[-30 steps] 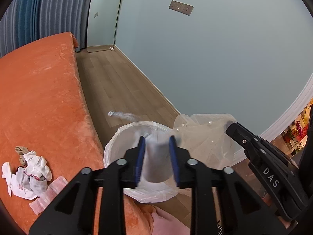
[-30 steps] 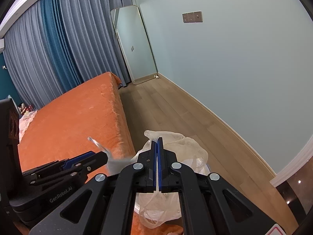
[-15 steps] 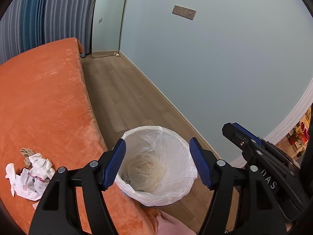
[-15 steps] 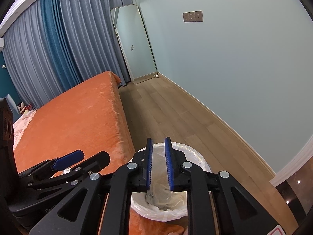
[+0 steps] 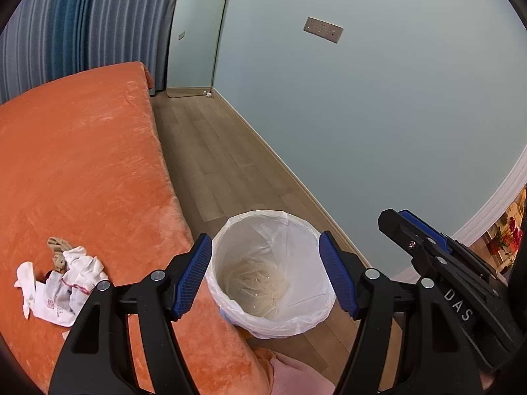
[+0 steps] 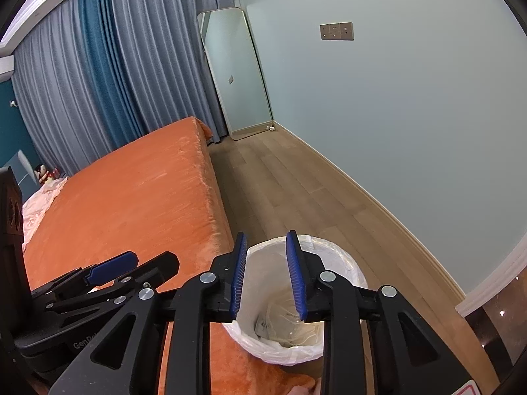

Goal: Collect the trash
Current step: 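Move both tools back over the remaining items on the bed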

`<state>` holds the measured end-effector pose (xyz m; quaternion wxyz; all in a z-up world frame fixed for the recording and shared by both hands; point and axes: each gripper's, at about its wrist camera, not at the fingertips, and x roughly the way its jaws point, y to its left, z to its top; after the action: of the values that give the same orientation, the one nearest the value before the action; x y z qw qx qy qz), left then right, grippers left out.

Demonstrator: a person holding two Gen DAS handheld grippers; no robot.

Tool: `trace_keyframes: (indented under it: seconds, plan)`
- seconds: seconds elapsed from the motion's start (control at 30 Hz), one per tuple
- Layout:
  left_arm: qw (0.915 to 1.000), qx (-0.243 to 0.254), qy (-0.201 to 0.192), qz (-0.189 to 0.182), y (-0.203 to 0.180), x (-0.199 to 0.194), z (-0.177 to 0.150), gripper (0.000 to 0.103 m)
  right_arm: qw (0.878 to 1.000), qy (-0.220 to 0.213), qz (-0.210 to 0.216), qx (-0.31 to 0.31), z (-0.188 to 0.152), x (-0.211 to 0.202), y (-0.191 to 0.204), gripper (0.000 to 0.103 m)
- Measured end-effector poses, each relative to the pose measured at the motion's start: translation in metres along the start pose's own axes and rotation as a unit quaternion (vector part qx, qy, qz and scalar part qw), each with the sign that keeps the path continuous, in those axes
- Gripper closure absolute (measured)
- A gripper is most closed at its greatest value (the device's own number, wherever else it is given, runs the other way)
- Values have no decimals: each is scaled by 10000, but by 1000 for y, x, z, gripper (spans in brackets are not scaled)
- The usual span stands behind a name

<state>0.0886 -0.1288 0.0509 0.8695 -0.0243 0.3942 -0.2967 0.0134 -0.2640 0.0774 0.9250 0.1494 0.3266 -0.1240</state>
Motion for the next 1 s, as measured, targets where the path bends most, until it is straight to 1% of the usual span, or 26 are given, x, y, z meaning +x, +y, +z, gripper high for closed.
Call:
trace_keyframes:
  seconds: [0.13, 0.3, 0.47, 0.6, 0.7, 0.77, 1.0]
  plan:
    - [9999, -133, -28, 79, 16, -9, -7, 39, 9999, 13, 78, -78, -4, -2, 13, 71]
    - [9990, -369, -55, 253, 43, -23, -19, 34, 9995, 77, 220, -232, -12, -2, 37, 68]
    - [9973, -613, -72, 387, 75, -38, -30, 33, 9985, 159, 362, -388, -22, -3, 64, 60]
    - [9951, -827, -69, 529, 103, -48, -42, 33, 9970, 286, 489, -536, -32, -1, 88, 60]
    - [9929, -971, -76, 679, 127, -57, -52, 33, 9954, 400, 587, -643, -43, 2, 107, 59]
    - [9915, -1048, -89, 768, 141, -63, -57, 33, 9942, 481, 647, -709, -50, 3, 119, 54]
    - [9827, -1457, -81, 1140, 202, -79, -78, 33, 9883, 822, 844, -965, -84, 14, 158, 53]
